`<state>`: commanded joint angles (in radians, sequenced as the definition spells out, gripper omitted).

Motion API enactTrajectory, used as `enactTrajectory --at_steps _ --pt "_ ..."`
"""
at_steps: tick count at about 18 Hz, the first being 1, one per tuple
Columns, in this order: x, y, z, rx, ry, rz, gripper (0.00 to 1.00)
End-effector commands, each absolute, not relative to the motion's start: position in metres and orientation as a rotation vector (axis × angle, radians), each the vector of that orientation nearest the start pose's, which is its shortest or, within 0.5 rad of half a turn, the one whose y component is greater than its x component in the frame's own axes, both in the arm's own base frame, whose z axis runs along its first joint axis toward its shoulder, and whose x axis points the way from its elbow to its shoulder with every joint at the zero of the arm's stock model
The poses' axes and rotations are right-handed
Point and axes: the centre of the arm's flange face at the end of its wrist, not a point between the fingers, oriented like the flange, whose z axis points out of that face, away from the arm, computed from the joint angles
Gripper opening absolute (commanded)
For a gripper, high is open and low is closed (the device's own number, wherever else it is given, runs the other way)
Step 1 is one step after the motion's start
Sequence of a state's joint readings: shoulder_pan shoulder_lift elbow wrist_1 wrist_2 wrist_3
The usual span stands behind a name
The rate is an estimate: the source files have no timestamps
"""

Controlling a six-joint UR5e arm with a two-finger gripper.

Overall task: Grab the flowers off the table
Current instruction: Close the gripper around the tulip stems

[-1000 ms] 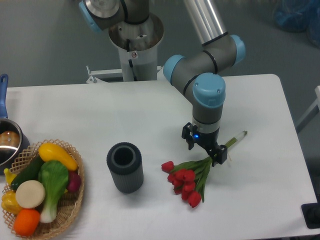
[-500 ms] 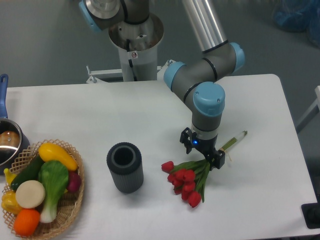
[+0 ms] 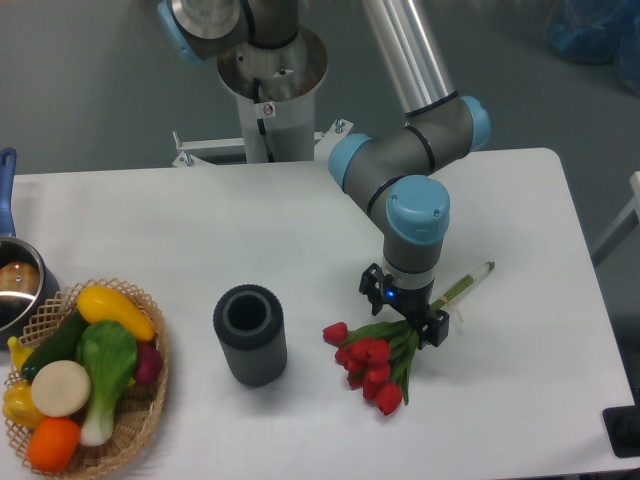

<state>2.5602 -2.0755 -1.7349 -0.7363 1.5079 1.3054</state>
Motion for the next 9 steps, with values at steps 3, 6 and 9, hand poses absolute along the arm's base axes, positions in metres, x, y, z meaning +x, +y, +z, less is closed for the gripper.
enactTrajectory --at_steps 3,6,9 --pt "-0.4490 0.4621 0.2101 -2.971 0.479 0.191 0.73" --pt "-0.4514 0.4636 0.2106 -2.969 0.479 0.197 0.66" --pt "-0.4523 0.4642 0.2109 -2.968 0.479 0.199 0.59"
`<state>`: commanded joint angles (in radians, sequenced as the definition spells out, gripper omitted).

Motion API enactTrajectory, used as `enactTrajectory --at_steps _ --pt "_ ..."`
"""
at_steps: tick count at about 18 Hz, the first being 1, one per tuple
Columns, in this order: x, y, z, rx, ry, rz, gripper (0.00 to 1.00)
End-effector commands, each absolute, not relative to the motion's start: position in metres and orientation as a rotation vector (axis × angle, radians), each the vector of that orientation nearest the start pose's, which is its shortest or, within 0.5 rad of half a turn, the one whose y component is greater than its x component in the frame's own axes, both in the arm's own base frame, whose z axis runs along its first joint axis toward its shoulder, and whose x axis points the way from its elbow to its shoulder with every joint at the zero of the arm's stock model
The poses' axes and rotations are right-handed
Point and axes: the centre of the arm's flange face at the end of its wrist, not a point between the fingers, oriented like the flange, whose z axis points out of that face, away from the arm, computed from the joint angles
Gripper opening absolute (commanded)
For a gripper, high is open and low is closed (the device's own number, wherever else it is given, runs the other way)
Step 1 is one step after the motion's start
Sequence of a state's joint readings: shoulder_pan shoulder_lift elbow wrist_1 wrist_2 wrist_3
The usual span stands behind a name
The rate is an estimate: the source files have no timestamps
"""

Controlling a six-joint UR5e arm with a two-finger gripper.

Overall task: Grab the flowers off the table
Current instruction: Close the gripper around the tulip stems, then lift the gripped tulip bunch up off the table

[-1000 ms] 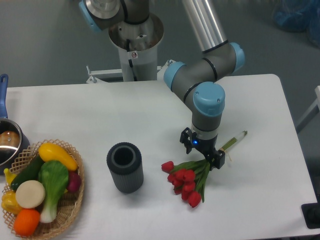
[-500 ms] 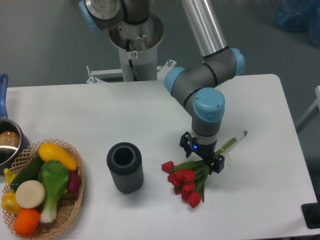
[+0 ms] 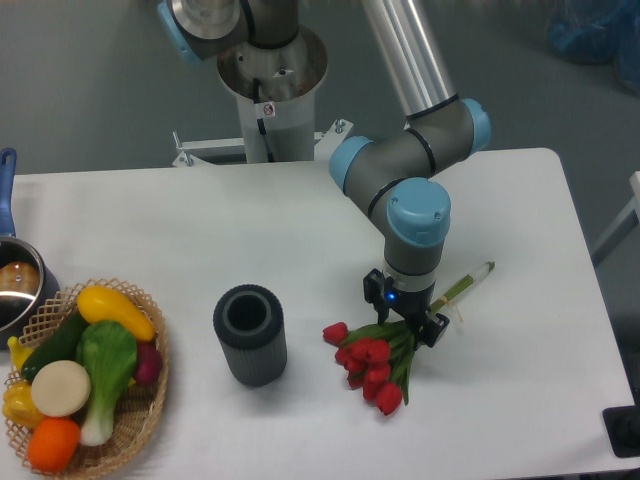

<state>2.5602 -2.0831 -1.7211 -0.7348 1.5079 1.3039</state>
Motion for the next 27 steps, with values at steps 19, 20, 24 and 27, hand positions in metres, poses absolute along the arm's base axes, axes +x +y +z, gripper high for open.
enactTrajectory --at_steps 19,20,24,27 --pt "-0.471 0.474 0.268 -2.883 0.464 0.325 0.34" --pt "-0.471 0.473 0.279 -2.858 0.461 0.334 0.34" --pt "-0.473 0.470 0.320 -2.741 0.386 0.336 0.34" --pt "-0.476 0.475 0.338 -2.684 0.335 0.332 0.32"
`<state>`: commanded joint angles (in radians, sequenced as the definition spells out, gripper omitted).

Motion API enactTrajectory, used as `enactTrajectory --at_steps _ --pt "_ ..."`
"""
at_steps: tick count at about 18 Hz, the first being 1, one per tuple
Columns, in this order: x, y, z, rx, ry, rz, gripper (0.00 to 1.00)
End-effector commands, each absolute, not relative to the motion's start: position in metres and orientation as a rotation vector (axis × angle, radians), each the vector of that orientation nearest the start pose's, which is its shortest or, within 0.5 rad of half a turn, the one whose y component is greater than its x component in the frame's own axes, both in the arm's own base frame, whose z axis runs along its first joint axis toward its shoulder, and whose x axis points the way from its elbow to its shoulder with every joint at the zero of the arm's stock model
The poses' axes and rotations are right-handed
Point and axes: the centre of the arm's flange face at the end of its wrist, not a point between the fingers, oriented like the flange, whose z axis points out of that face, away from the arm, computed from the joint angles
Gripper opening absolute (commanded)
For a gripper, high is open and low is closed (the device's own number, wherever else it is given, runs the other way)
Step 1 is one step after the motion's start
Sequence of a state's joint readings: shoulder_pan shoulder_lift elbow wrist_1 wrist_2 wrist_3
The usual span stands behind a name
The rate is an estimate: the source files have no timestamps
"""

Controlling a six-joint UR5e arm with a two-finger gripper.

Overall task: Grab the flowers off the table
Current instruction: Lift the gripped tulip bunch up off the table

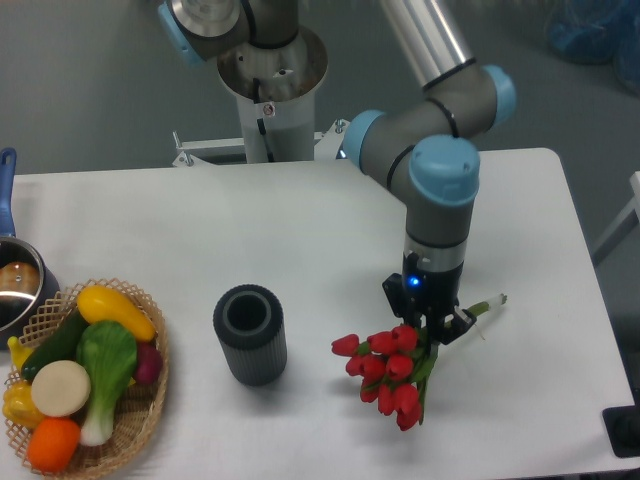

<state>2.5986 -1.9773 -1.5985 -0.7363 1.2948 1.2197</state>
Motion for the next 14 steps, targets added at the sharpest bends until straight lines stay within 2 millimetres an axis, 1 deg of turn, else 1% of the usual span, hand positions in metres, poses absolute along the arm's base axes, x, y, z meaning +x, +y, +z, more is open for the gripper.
enactTrajectory --at_steps 2,4,7,8,10,14 --pt "-0.476 0.475 0.348 -2.661 0.332 0.337 0.32" --pt "-0.473 0.470 0.372 -2.608 0.322 0.350 0.32" --pt "-0.470 0.464 0.393 -2.513 0.270 0.302 0.32" --pt "-0.470 0.461 0.405 -2.478 0.253 0.294 0.32" --pt "-0.470 0.453 0.420 -2.416 0.225 0.267 0.32" --pt "-0.463 0.450 0.444 -2.316 0.189 0.208 0.32"
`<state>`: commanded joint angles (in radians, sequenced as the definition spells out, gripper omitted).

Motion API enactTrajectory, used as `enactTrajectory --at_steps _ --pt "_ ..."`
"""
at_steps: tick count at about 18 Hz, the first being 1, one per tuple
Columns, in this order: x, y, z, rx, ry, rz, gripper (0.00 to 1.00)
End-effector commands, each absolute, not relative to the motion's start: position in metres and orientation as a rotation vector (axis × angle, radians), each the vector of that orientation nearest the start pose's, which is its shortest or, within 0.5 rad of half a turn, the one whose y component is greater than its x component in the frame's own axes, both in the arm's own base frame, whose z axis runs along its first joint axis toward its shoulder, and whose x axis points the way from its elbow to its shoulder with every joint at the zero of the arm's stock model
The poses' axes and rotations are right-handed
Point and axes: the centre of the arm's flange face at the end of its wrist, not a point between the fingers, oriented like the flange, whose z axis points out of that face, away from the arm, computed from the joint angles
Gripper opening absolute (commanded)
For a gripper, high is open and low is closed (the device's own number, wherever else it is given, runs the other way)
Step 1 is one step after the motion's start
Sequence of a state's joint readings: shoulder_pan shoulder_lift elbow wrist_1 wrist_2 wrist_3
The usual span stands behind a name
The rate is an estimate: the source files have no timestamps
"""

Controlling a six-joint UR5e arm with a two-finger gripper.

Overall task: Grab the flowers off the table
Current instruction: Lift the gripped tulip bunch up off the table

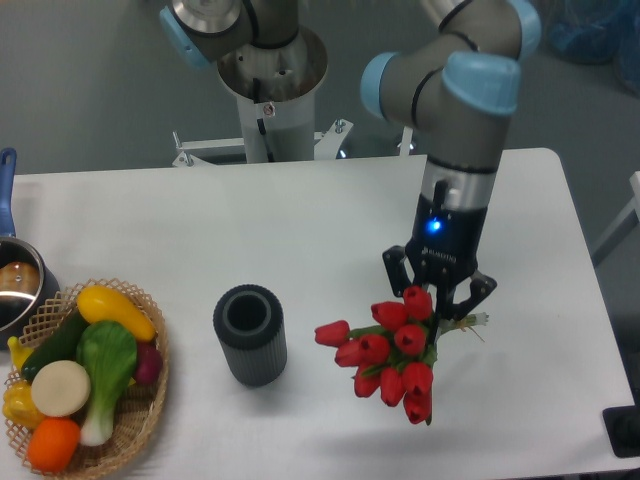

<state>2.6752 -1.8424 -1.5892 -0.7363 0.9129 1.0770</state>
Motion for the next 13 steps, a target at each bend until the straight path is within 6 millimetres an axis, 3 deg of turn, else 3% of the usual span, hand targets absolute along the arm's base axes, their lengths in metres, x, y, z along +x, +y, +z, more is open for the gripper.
enactTrajectory --at_steps 7,13 --pt "-0.476 0.431 0.466 -2.244 0.128 0.192 0.33" --pt "-0.479 0.426 0.468 -2.226 0.118 0.183 0.32"
